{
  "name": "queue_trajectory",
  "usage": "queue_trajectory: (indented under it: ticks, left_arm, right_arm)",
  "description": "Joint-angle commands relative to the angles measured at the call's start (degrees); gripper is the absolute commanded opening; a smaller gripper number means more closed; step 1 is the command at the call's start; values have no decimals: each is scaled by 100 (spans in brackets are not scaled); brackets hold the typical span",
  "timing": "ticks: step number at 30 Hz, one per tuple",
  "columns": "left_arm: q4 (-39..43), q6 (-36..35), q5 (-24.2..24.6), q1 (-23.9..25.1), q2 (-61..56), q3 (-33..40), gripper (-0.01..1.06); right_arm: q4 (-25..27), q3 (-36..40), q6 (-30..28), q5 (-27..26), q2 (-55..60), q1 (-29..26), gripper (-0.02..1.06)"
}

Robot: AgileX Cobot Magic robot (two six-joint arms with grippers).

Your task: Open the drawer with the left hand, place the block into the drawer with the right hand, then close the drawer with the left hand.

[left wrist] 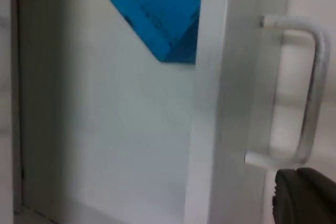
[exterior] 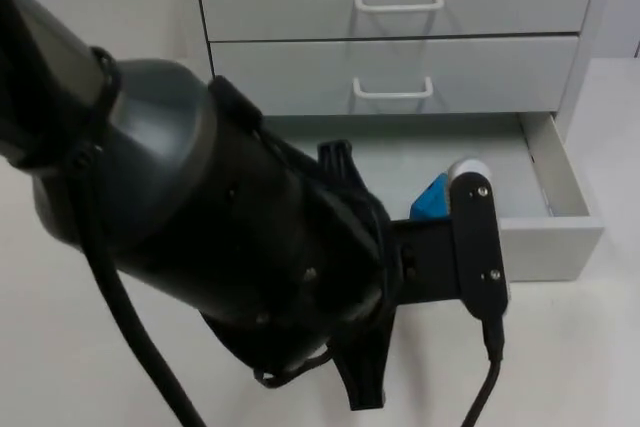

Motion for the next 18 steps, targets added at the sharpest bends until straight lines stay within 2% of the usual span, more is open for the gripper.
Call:
queue_trajectory:
  ticks: [1, 3, 6, 9, 13, 18]
  left_arm:
    - [424, -460, 42, -37, 81, -13, 0]
    - [519, -765, 102, -37, 165, -22, 0]
    - [519, -795, 147, -20, 299, -86, 0]
    - [519, -922, 578, -20, 537, -188, 0]
    - [519, -1008, 826, -20, 761, -366, 0]
    - [519, -1027, 916, -20, 1003, -660, 0]
  right_arm:
    - [-16, 11, -45, -44, 11, -29, 74]
    - [-16, 11, -45, -57, 8, -29, 74]
    - [-16, 11, -45, -88, 8, -29, 74]
    - [-16, 11, -45, -159, 8, -29, 74]
    - [-16, 11, -45, -173, 8, -29, 74]
    - [-16, 11, -45, -185, 8, -29, 74]
